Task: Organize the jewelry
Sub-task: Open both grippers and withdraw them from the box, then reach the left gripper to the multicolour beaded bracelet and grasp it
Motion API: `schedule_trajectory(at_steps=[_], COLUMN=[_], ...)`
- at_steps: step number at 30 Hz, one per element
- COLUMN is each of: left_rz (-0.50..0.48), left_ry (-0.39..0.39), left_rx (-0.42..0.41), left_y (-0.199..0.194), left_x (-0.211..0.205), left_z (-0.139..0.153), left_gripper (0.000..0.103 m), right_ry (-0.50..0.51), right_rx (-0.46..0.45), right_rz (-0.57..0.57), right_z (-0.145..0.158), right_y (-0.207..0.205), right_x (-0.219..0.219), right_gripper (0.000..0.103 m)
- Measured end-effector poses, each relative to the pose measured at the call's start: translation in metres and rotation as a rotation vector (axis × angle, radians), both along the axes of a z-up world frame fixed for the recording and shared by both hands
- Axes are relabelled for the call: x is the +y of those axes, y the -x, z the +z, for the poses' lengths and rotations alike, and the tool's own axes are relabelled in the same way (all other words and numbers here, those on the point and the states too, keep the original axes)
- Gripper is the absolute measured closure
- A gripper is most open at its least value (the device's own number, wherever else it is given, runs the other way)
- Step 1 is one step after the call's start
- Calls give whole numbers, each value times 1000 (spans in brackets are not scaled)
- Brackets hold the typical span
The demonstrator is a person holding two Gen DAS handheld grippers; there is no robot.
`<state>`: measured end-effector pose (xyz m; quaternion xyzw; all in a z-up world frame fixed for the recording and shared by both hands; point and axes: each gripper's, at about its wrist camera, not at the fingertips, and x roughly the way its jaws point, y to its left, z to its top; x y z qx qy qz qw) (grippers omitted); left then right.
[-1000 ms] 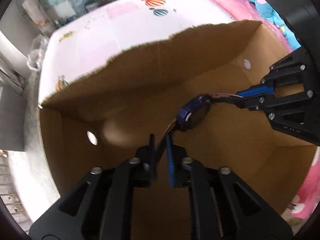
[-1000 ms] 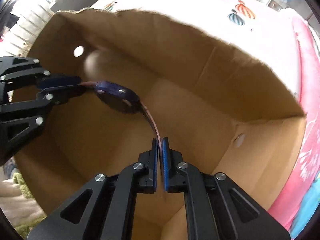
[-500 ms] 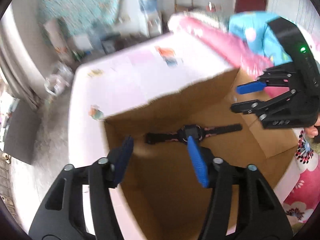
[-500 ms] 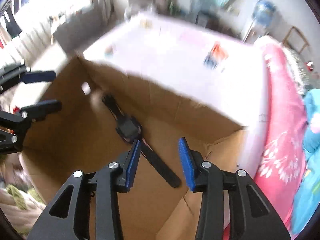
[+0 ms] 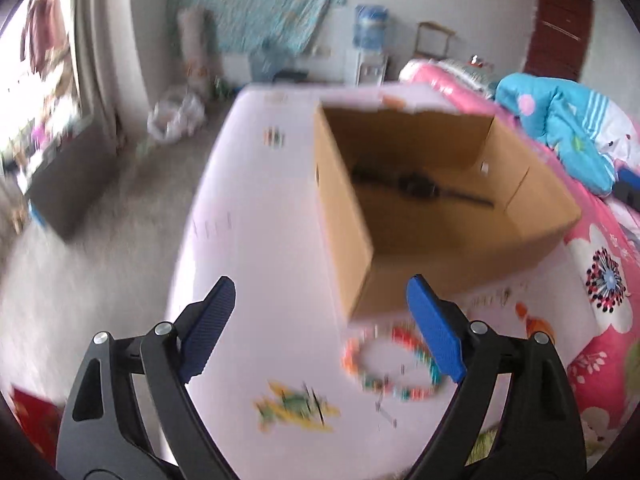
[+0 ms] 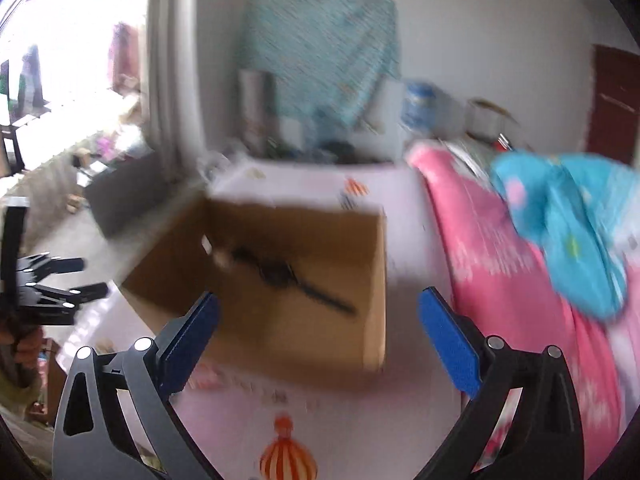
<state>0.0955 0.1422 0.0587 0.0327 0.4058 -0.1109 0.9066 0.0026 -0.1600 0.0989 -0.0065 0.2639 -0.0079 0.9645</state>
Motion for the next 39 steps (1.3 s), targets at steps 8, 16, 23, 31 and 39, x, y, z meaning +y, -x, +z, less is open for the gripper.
schedule_trajectory(at_steps=[8, 16, 23, 31, 39], left_rz=[51, 56, 52, 69, 78], left_ry=[-39, -26, -101, -90, -103], left_rx=[132, 130, 100, 128, 74], left_y=[9, 9, 5, -1, 5], left_x=[14, 21, 8, 10, 7], left_z=[-79, -93, -100, -100, -101], left_gripper=[19, 8, 7, 7, 7], right_ry=[-70, -25, 24, -69, -69], right_rx=[165, 257, 322, 334, 325], right_rz=[2, -45, -79, -102, -106], right_z=[-89, -126, -152, -161, -161], right_y=[1, -22, -28, -28, -26], right_x=[35, 51, 61, 46, 41], right_gripper=[6, 6, 6, 6, 6])
